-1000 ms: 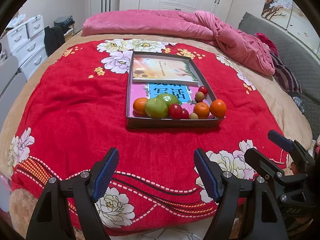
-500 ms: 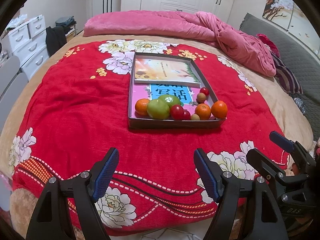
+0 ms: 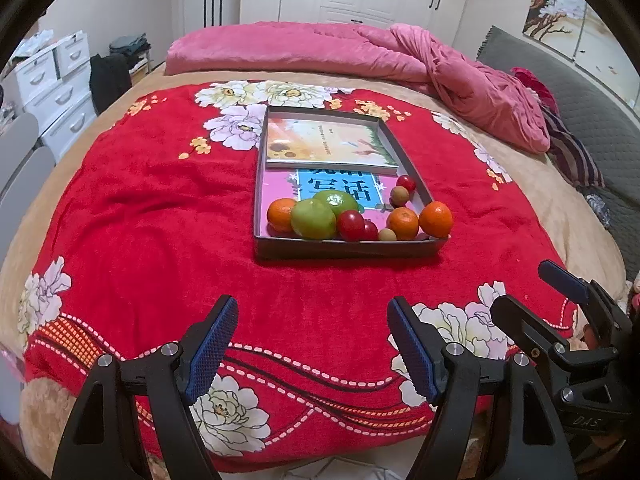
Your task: Organize fruits
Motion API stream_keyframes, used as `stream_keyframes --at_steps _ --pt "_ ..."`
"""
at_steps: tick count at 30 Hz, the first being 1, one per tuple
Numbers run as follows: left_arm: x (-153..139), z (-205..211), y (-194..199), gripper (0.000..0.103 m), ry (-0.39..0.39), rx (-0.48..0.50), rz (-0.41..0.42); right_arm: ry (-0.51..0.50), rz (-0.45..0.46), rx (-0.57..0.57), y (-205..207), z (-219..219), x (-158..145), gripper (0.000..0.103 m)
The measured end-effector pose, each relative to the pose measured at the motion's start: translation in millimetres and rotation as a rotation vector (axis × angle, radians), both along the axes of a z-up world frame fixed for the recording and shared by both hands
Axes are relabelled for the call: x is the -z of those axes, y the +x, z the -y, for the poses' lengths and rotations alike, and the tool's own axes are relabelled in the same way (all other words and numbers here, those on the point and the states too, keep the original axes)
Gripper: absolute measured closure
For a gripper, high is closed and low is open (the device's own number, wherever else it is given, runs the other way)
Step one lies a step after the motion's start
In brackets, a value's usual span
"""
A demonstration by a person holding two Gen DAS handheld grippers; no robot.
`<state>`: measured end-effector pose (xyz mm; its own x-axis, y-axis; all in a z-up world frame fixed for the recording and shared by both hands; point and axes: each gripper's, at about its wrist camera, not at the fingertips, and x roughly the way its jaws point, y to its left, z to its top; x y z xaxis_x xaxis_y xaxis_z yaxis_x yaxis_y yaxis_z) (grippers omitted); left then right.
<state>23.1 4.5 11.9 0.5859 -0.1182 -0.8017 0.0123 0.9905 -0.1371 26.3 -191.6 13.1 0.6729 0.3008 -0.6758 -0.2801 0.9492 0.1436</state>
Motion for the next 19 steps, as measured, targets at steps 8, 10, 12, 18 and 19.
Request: stream_keyframes --at_steps 8,10,12,18,19 --pt "3.2 0.4 1.5 0.025 0.0 0.002 -0.007 -0.012 0.015 0.021 -0.3 2.2 -2.4 0.001" --pt "1.6 -0.9 1.0 0.025 0.006 -0.008 0.006 -0.012 0.02 0.034 -0.1 3.9 -2.4 0.001" --pt "-1.7 -1.3 1.6 0.025 0.023 -0.019 0.023 -0.013 0.018 0.05 0.9 6.4 -1.3 0.001" --pt "-5.4 -20.3 7.6 0.025 -0.003 -0.055 0.049 -0.028 0.02 0.118 11.6 21.7 7.7 0.001" --pt "-4.0 -27.4 11.1 0.025 -0.008 -0.067 0.051 -0.033 0.018 0.129 16.1 26.3 10.8 0.001"
